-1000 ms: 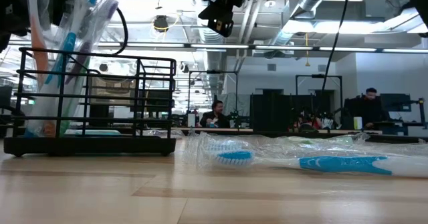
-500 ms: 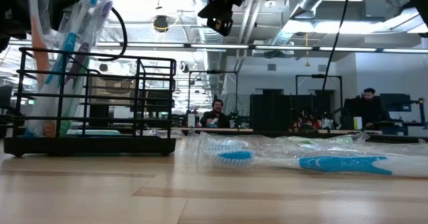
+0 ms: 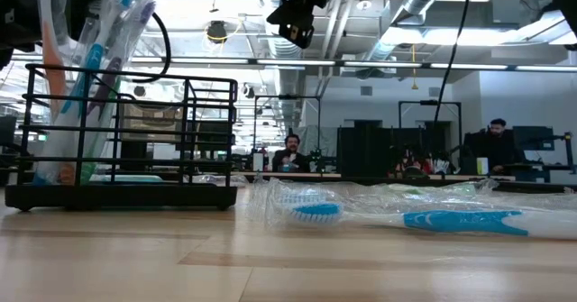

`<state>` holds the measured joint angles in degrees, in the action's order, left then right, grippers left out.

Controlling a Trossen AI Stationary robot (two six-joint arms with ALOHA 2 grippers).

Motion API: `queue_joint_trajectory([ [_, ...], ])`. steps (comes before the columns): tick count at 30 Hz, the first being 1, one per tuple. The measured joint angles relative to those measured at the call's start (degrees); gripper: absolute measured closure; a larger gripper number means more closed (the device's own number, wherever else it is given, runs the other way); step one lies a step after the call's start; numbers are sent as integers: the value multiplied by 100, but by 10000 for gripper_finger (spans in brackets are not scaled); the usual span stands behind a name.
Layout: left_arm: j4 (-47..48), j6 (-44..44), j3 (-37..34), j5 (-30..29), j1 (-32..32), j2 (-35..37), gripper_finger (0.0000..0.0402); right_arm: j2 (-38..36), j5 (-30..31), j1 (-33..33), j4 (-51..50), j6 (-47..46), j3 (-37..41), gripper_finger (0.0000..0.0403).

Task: Pick & Place toothbrushing station
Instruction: Put the white blue toothbrush into the black toothbrush rack, then put the mouthwash into the black toothbrush rack

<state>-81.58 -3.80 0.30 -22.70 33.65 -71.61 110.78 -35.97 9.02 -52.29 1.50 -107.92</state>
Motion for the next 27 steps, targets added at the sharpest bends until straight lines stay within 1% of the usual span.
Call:
queue_joint_trajectory([
  [9, -204, -22, 0, -9, 0, 0, 291, 0, 1, 0, -1, 0, 0, 254],
  [18, -517, -38, 0, -24, -2, 93, 254, 0, 0, 0, 2, 45, -1, 250],
  [22, -599, -41, 0, -37, -10, 418, 244, 0, 0, 0, 2, 44, 0, 252],
  [27, -608, -103, 0, -190, -144, 1083, 243, 0, 2, 0, 2, 44, -2, 254],
])
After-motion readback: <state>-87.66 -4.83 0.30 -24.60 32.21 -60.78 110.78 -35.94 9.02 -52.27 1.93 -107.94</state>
